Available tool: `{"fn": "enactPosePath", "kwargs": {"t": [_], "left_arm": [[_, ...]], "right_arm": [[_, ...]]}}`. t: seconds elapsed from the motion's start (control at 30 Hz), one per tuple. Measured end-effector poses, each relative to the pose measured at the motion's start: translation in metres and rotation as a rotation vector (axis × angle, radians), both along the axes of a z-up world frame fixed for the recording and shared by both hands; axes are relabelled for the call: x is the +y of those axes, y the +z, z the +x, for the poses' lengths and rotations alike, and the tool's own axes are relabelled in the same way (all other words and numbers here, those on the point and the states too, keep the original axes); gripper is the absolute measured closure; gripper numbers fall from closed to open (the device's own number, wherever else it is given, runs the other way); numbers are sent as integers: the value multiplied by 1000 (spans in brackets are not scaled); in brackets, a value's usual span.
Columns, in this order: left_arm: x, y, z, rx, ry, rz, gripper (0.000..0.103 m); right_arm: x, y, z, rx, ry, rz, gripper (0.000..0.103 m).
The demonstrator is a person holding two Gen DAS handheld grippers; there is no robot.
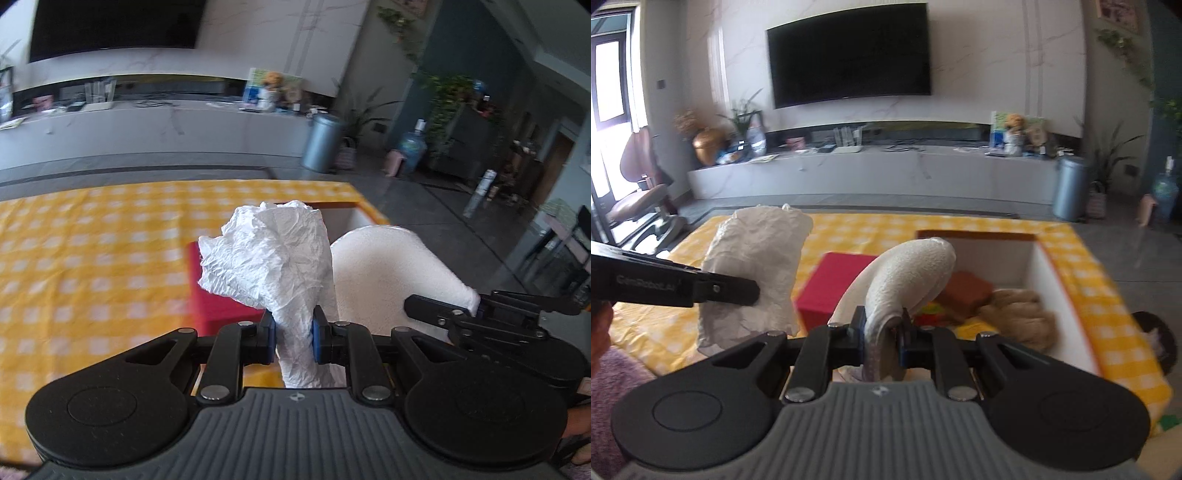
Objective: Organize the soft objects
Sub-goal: 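Carry the cloth and mitt over the orange box and lower them inside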
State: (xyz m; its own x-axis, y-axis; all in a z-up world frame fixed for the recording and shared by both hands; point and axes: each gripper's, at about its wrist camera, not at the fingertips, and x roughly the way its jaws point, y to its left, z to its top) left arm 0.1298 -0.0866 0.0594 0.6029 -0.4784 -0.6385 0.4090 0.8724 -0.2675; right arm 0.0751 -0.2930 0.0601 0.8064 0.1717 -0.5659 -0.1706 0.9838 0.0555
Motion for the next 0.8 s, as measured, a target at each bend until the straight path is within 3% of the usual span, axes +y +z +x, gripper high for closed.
{"fn": "enactPosePath", "kwargs": {"t": [0.17,0.4,0.57,0.8], "left_arm": [[-59,-4,40,17,-92,8,83],[-130,-49,88,118,-170,154,83],[-157,-81,114,186,-187,245,83],[-171,-105,120,223,-202,351,78]], "right_arm": [[-52,3,22,9,-106,-24,89],[-94,-30,67,132,-164,-16,89],[-106,-61,94,236,-153,14,89],[-108,-84,99,321,-136,-44,87]]}}
